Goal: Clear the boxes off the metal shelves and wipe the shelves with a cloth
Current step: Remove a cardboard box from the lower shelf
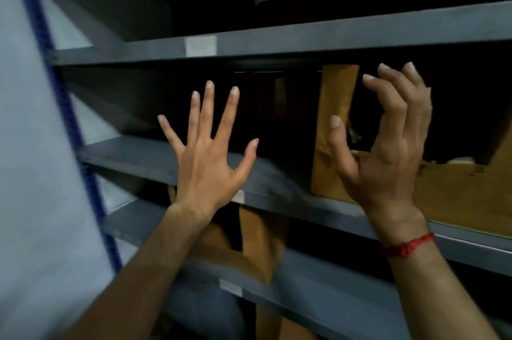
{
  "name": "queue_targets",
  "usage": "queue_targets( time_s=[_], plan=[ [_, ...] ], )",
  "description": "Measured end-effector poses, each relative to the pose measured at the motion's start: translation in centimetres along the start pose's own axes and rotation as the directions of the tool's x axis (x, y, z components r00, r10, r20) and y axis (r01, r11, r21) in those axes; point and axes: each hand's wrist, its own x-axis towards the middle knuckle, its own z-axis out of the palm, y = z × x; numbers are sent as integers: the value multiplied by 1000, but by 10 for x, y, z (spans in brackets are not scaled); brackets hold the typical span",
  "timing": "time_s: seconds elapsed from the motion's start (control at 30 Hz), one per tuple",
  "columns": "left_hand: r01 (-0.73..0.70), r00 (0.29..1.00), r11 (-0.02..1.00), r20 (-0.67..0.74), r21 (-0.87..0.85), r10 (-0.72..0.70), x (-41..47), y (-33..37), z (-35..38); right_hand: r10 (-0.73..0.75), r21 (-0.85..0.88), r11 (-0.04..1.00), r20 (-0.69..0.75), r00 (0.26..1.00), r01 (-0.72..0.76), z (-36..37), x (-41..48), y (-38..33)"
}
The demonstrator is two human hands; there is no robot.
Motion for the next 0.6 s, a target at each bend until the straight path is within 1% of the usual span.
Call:
queue_targets(
  time_s=[0.2, 0.3, 0.43, 0.6],
  plan=[
    [91, 995, 991, 17, 99, -93, -23, -60, -45, -22, 183, 983, 10, 1000, 20, 41, -6, -63],
    [130, 991, 987, 12, 92, -131, -33, -92, -59, -18, 234, 972, 20, 1000, 13, 60, -11, -94],
    [156, 988, 988, 8, 19, -156, -42, -139, -62, 1, 236, 972, 64, 998, -16, 85, -20, -131],
    [112, 994, 989, -6, -92, -114, -52, -204, -41, 72, 181, 980, 92, 993, -87, 121, -43, -171]
  ],
)
